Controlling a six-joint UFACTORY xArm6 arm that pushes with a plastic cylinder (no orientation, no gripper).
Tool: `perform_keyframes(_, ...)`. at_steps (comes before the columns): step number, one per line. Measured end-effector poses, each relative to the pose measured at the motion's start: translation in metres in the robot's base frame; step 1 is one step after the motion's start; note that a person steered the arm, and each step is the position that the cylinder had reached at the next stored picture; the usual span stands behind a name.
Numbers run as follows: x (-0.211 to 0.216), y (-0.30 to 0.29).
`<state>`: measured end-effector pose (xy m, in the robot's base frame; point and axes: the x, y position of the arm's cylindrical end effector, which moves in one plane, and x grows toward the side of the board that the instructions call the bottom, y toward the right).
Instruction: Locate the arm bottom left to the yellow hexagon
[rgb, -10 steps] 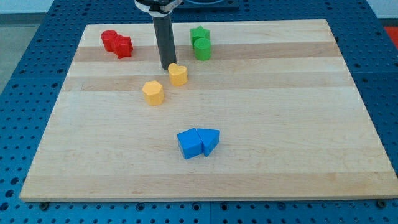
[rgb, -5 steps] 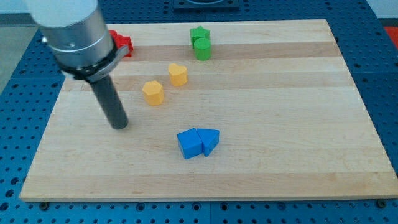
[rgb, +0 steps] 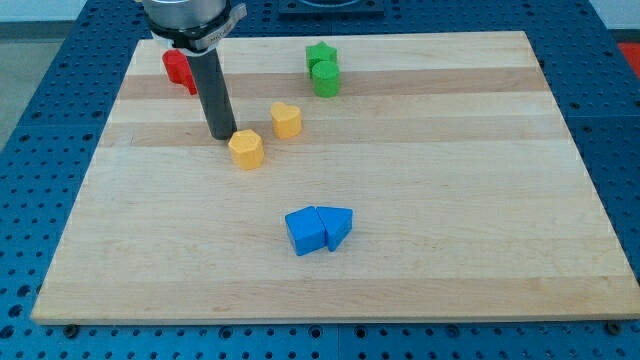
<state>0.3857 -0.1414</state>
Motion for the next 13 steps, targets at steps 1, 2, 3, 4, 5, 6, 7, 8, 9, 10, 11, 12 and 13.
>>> perform_keyframes(1, 0.023, -0.029)
perform_keyframes(2, 0.092, -0.049)
perform_keyframes(3, 0.121, -0.046)
perform_keyframes(4, 0.125, -0.013)
perform_keyframes(5, 0.104, 0.003)
perform_keyframes(6, 0.101, 0.008)
perform_keyframes(7, 0.101, 0.008)
perform_keyframes(8, 0.101, 0.008)
perform_keyframes(9, 0.077, 0.01)
perform_keyframes(10, 0.076, 0.01)
perform_keyframes(11, 0.075, 0.01)
perform_keyframes(12, 0.068, 0.01)
perform_keyframes(13, 0.068, 0.01)
